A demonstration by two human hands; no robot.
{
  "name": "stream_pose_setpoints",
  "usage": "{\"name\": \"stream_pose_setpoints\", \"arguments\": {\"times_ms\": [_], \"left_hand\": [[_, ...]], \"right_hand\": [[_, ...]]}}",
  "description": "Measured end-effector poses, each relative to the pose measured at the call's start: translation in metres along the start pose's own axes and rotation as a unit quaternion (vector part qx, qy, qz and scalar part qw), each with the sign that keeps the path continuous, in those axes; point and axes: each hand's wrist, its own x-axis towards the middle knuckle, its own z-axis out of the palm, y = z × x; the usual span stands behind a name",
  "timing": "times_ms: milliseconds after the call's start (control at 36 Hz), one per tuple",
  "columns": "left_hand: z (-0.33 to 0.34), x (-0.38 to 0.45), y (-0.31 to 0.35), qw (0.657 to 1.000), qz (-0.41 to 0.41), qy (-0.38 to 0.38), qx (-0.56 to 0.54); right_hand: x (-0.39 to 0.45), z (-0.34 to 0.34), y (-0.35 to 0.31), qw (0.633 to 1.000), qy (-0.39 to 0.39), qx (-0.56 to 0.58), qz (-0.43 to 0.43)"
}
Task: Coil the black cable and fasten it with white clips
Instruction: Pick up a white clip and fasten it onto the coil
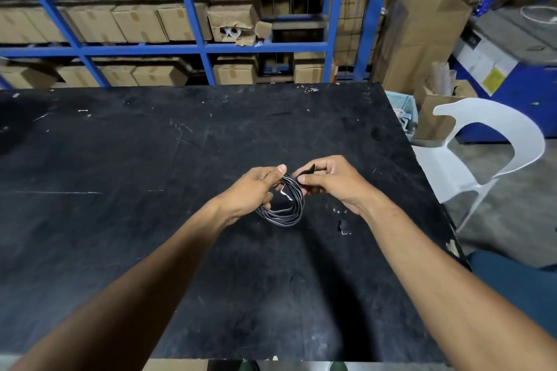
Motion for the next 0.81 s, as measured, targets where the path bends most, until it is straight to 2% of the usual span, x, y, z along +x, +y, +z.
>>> {"name": "stream_pose_setpoints", "arguments": {"times_ms": [194,417,528,639,722,806], "left_hand": [[0.0,0.004,-0.005,1.0,-0.013,0.008,0.025],[0.002,0.007,-0.007,0.997,-0.02,0.036,0.068],[0.002,0.01,-0.011,0.992,-0.017,0.072,0.098],[0.0,0.014,-0.018,0.988,-0.029,0.108,0.11],[0.003,0.015,-0.021,0.985,-0.037,0.131,0.11],[0.006,0.017,-0.019,0.982,-0.041,0.155,0.099]], "right_hand": [[0.0,-0.002,-0.002,0.998,-0.016,-0.062,-0.004],[0.0,-0.001,0.0,0.997,0.0,-0.074,-0.021],[-0.002,0.003,0.0,0.993,0.037,-0.103,-0.039],[-0.006,0.009,0.0,0.966,0.111,-0.212,-0.098],[-0.01,0.017,0.001,0.949,0.164,-0.245,-0.115],[-0.013,0.028,0.003,0.941,0.178,-0.253,-0.135]]}}
